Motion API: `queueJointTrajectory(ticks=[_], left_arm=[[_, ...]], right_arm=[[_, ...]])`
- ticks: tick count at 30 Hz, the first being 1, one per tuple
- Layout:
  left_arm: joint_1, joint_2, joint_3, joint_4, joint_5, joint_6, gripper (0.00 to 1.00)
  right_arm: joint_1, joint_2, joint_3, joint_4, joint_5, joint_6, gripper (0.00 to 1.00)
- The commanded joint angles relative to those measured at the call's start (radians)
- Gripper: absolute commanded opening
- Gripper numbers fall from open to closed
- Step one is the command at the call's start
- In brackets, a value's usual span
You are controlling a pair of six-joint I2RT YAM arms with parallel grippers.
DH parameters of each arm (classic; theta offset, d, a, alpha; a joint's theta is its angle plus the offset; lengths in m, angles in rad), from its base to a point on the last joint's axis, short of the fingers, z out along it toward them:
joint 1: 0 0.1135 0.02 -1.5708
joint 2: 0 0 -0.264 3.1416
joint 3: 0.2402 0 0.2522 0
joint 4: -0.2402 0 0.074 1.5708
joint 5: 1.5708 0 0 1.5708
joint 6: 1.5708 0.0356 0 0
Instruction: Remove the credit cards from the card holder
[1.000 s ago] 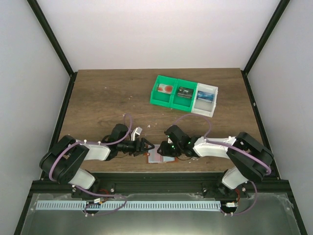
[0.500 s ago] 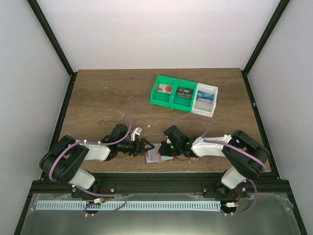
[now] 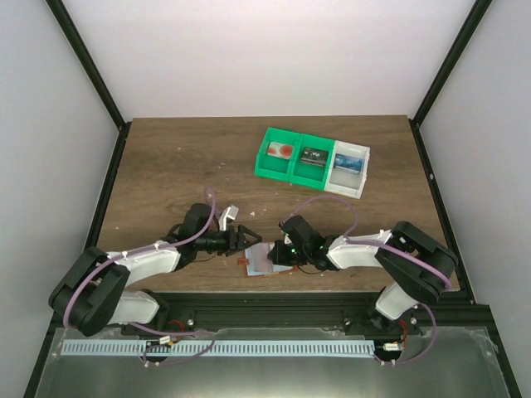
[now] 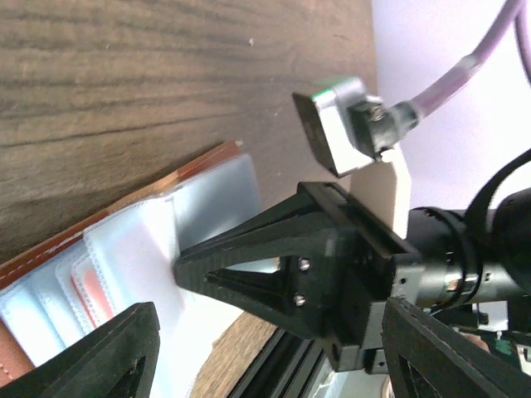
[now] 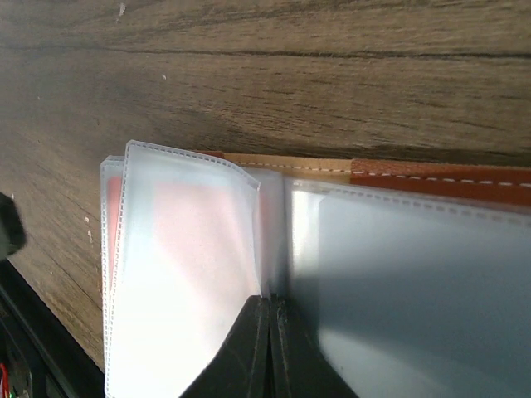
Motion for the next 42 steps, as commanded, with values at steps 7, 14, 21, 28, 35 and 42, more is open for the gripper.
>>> queueJointTrajectory(ticks=[7, 14, 21, 28, 35, 42], left_arm=[[0.004, 0.02, 0.007, -0.012, -0.007, 0.019, 0.76], [0.004, 0.114, -0.018, 0.092, 0.065, -0.011, 0.76], [0.004, 0.128, -0.037, 0.133, 0.066, -0.024, 0.76], [0.004, 0.145, -0.043, 0.152, 0.067, -0.032, 0.76], [-0.015, 0.148, -0.047, 0.239, 0.087, -0.103, 0.76], [-0.02, 0.061, -0.027, 0.174, 0.081, -0.074, 0.76]], right_arm=[[0.008, 0.027, -0.034, -0.042, -0.004, 0.013, 0.0], [0.008, 0.025, -0.035, -0.042, -0.003, 0.015, 0.0], [0.008, 0.031, -0.038, -0.037, -0.008, 0.017, 0.0], [0.008, 0.035, -0.049, 0.004, -0.039, 0.028, 0.01], [0.008, 0.02, -0.067, 0.041, -0.049, 0.036, 0.01], [0.006, 0.0, -0.09, 0.061, -0.044, 0.051, 0.0]])
